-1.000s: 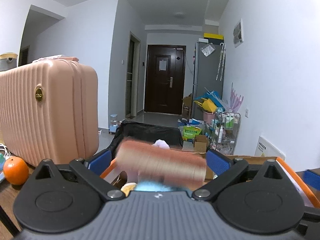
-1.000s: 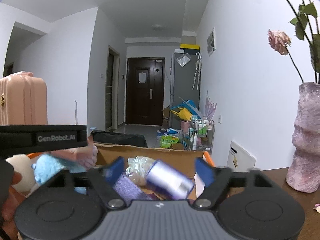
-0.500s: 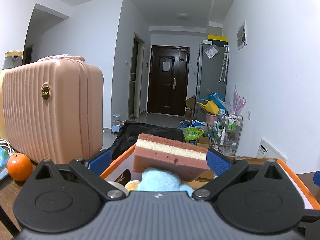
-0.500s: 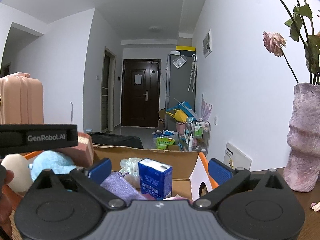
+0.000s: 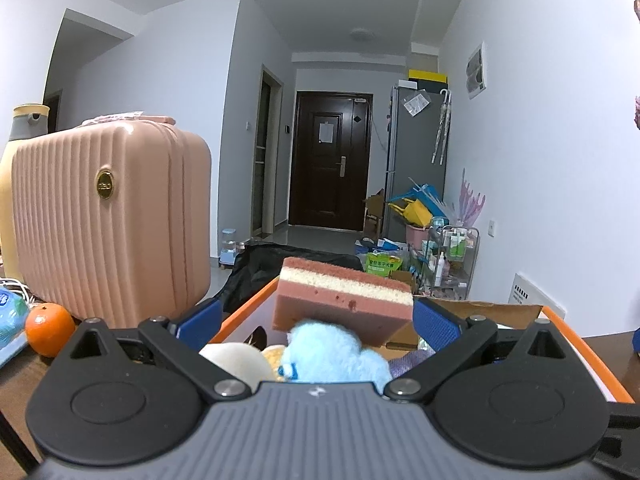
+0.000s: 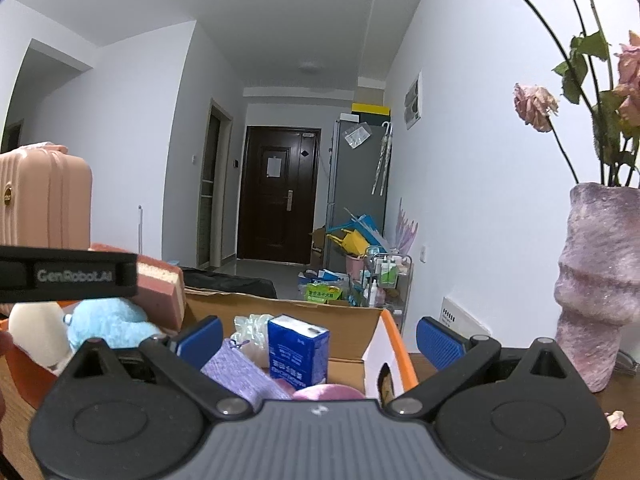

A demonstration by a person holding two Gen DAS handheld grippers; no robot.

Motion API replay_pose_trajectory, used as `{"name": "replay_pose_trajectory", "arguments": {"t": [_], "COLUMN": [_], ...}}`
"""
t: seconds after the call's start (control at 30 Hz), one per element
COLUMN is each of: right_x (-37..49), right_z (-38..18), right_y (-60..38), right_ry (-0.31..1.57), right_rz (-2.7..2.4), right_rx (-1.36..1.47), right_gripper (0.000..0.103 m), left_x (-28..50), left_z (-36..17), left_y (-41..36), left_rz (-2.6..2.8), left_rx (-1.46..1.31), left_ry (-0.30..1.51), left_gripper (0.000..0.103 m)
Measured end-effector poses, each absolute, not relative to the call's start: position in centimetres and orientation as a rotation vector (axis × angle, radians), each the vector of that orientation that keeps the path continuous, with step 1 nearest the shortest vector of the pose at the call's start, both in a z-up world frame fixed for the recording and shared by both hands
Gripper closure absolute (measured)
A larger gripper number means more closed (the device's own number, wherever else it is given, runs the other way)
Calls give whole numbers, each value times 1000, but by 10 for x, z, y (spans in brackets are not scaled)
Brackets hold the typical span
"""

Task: Organize soft objects
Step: 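Open both grippers to drop the sponge and handkerchief pack into the box, then withdraw both grippers from the box back over the table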

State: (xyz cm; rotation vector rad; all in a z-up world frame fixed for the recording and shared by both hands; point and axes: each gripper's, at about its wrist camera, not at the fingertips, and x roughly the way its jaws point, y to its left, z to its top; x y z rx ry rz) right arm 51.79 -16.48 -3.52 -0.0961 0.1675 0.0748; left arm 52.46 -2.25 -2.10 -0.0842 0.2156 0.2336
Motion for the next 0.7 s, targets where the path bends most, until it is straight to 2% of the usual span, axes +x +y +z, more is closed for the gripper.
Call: {"name": "replay_pose_trajectory", "arguments": {"t": [0.7], "right_x": [451], "right_z": [-35], "right_y": [-185], "right_ry": [139], "right_rz": [24], "right_rx": [-127], "right_gripper": [0], "left_x": [467], "left_z": [-21], "left_y": [-2], "left_rz": [223], "left_rx": [-67], "left_ry": [260], "left_gripper": [0]}}
